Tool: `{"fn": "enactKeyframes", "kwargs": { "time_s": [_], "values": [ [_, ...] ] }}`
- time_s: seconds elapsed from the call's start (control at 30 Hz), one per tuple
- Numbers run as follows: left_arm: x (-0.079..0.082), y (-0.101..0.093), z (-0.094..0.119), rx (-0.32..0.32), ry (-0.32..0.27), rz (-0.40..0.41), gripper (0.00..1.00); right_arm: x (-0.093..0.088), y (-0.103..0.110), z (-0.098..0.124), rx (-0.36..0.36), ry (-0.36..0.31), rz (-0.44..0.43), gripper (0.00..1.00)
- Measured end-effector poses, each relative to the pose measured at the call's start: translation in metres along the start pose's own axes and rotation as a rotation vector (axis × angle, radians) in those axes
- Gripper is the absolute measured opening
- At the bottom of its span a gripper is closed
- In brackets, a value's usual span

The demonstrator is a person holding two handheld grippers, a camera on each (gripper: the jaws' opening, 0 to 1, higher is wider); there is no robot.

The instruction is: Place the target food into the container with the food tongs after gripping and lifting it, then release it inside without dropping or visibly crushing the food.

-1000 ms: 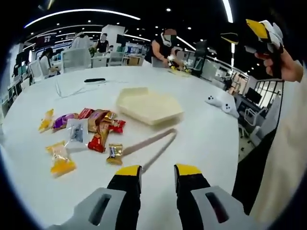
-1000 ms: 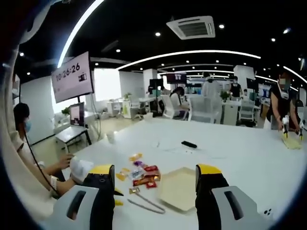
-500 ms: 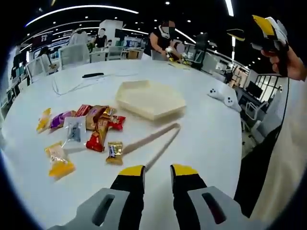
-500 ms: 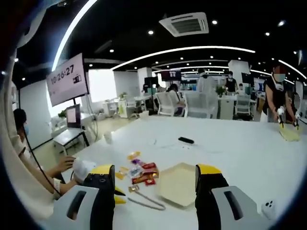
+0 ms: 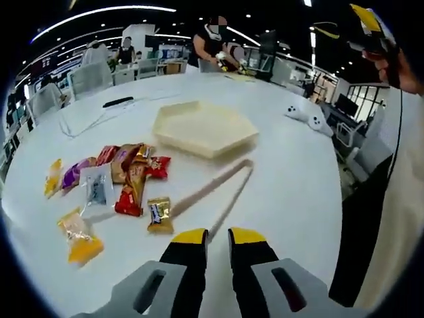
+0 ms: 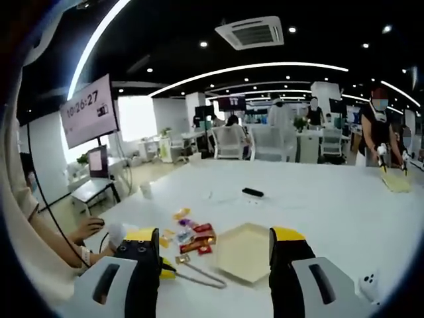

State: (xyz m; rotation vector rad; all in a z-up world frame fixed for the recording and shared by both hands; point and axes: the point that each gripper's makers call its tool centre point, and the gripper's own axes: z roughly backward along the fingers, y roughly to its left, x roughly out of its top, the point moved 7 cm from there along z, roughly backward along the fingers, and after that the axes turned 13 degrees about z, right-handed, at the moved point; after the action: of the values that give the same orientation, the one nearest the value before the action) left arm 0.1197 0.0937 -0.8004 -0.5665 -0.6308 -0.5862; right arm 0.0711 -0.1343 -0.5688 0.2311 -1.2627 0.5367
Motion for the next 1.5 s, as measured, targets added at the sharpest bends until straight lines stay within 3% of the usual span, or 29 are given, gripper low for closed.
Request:
{"fn": "enactKeyframes", "kwargs": {
  "time_s": [0.13, 0.23, 0.47, 0.8, 1.13, 1.5],
  "values": [
    [0.002, 0.002, -0.001, -0.002, 0.010, -0.011, 0.09, 0.001, 0.000, 0.001, -0.003, -0.005, 0.000, 0.67],
    [0.001, 0.002, -0.005, 0.004, 0.049, -0.056, 0.10, -0.001, 0.002, 0.001, 0.001, 0.001, -0.005, 0.67],
    [0.004, 0.005, -0.010, -0.004, 0.054, -0.069, 0.07, -0.003, 0.006, 0.006, 0.002, 0.008, -0.009, 0.66],
    [0.007, -0.002, -0.016, -0.003, 0.183, -0.298, 0.10, -0.006, 0.003, 0.014, -0.028, 0.008, -0.019, 0.66],
    [0.007, 0.002, -0.016, -0.012, 0.200, -0.293, 0.10, -0.014, 0.002, 0.014, -0.031, 0.025, -0.039, 0.66],
    [0.010, 0.005, -0.019, -0.010, 0.206, -0.286, 0.04, -0.006, -0.004, 0.006, -0.019, 0.017, -0.037, 0.66]
  ]
}}
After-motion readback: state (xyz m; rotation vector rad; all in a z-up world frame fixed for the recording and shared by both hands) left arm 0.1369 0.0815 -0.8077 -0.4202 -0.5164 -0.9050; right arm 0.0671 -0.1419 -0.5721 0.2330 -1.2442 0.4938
